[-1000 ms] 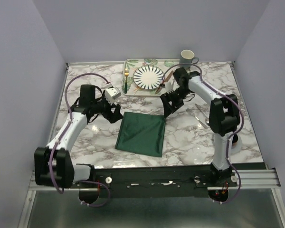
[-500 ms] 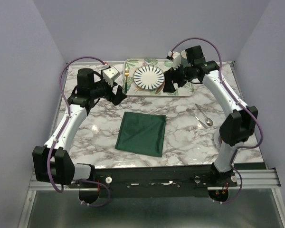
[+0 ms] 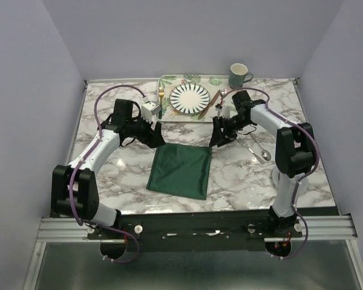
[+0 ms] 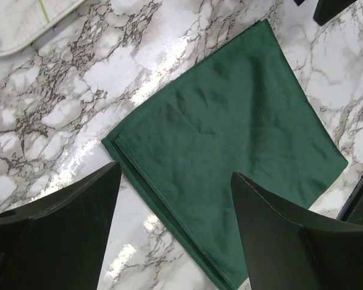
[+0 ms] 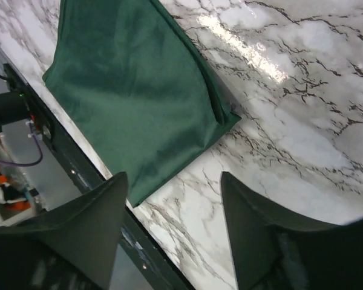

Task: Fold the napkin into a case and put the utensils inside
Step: Rotate the lower triangle-folded napkin at the center of the board, then fold the 2/3-rectangle-folded napkin at the center of the board.

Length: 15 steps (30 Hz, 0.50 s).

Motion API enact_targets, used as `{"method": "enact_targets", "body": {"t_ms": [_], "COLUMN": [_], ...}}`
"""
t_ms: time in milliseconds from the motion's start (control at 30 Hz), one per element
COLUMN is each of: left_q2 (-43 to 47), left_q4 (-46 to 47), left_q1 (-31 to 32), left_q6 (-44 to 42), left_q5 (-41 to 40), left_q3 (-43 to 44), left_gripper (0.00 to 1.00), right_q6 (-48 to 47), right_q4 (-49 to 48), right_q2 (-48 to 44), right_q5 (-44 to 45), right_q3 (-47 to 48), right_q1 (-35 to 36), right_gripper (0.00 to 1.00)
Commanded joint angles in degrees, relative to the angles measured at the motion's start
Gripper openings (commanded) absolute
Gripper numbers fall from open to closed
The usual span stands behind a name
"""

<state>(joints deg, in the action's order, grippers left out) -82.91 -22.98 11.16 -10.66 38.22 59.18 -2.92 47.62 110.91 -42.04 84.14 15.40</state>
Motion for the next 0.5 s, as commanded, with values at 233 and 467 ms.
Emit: {"method": "enact_targets", "body": {"t_ms": [233,467], "left_q2": [0.5,0.6], "left_q4": [-6.0,-6.1], "left_q1": [-2.1,-2.1], "left_q6": [2.8,2.5], "left_q5": [1.9,1.3], "left_q3": [1.7,0.4], "left_gripper": [0.83,0.86], "right_q6": [2.1,6.0], "right_q4": [-6.1,-8.2], "right_q2": [8.7,12.1], "right_q5": [-4.3,-7.2], "right_q3": [-0.1,0.2], "right_q1": [-1.9,-2.0], "right_gripper": [0.61,0.54]}}
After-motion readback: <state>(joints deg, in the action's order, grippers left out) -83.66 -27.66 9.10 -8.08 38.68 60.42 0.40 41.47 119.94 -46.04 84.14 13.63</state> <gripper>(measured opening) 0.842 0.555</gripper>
